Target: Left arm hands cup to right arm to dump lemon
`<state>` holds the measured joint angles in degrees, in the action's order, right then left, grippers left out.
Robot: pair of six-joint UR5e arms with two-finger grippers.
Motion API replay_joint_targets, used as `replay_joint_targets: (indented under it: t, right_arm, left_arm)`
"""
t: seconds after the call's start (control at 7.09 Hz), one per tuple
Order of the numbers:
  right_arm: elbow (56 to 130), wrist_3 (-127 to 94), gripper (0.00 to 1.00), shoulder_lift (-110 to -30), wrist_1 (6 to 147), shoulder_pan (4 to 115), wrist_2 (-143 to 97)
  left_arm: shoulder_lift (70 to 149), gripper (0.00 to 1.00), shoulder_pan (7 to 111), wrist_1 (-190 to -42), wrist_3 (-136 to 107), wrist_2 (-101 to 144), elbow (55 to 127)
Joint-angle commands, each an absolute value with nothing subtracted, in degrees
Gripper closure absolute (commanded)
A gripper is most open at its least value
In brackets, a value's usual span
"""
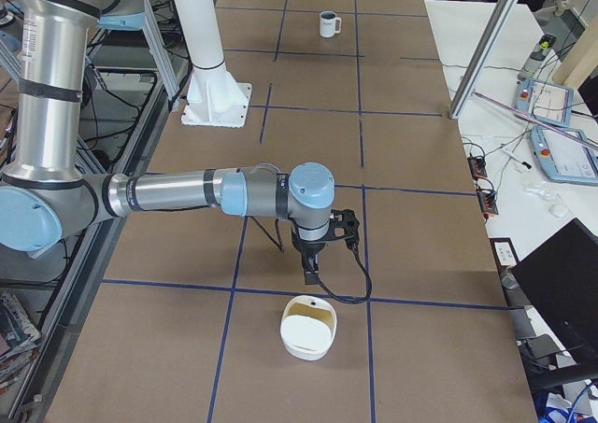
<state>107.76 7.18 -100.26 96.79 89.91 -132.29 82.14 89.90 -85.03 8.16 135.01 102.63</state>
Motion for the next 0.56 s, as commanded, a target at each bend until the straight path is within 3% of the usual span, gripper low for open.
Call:
replay_joint_targets:
  t: [0.0,0.42]
  right_arm:
    - [107.75,7.12,0.00,-99.85,96.77,89.91,-132.19]
    - [107.75,7.21,0.00,-99.76,96.77,89.91,-132.19]
  left_arm:
    - [85.49,0.00,89.65,-85.25,8.00,135.26,103.00]
    - [87.18,0.00,88.78,-88.39,8.00,135.79,102.21]
